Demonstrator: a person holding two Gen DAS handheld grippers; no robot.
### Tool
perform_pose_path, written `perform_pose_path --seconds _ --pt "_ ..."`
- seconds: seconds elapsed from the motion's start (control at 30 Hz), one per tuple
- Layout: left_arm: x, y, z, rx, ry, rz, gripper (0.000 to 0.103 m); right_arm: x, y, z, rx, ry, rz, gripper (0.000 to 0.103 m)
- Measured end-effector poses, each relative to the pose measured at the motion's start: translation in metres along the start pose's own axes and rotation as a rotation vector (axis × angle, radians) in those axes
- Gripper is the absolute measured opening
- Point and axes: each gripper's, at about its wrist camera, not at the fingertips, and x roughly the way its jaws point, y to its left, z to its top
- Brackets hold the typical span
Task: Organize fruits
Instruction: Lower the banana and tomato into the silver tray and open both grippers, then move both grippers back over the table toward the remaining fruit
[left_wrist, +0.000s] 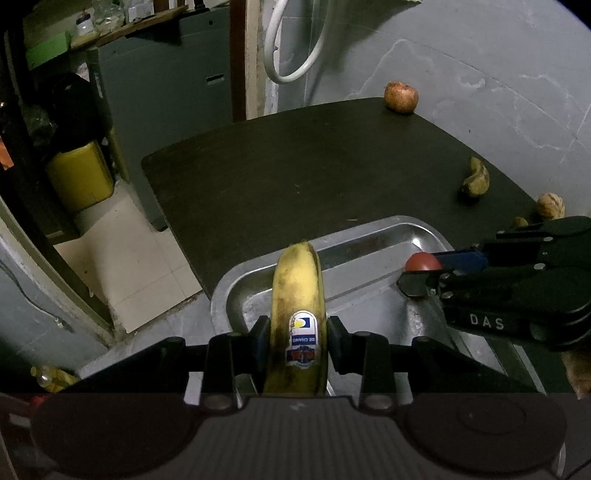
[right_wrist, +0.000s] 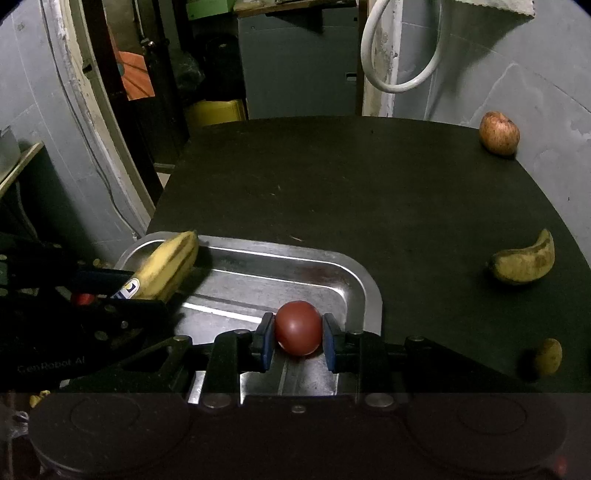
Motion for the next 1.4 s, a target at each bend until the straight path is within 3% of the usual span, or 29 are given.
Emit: perform_pose_path --seconds 0.3,0.4,0.8,1.13,1.4 --pt "0.0 0.002 0.001 -0.008 -0.002 0.0 0.036 -0.001 -0.002 0.001 0.013 0.0 0.01 0.031" --pt "-0.001 0.003 0.003 -0.01 -0.012 0.001 0.041 -0.002 -0.003 0.001 0.015 -0.003 0.016 0.031" --pt "-0.006 0.005 0.006 -0.016 -0.031 0.01 0.055 -0.017 -0.008 -0.001 0.028 -0.029 0.006 0.05" --pt "-0.022 0.004 0.009 -0.024 -0.066 0.015 0.077 -0.045 -0.008 -0.001 0.045 -0.075 -0.008 0.078" --pt "-0.049 0.003 0.01 -0.06 -0.119 0.003 0.095 -0.097 -0.012 -0.015 0.08 -0.152 -0.028 0.101"
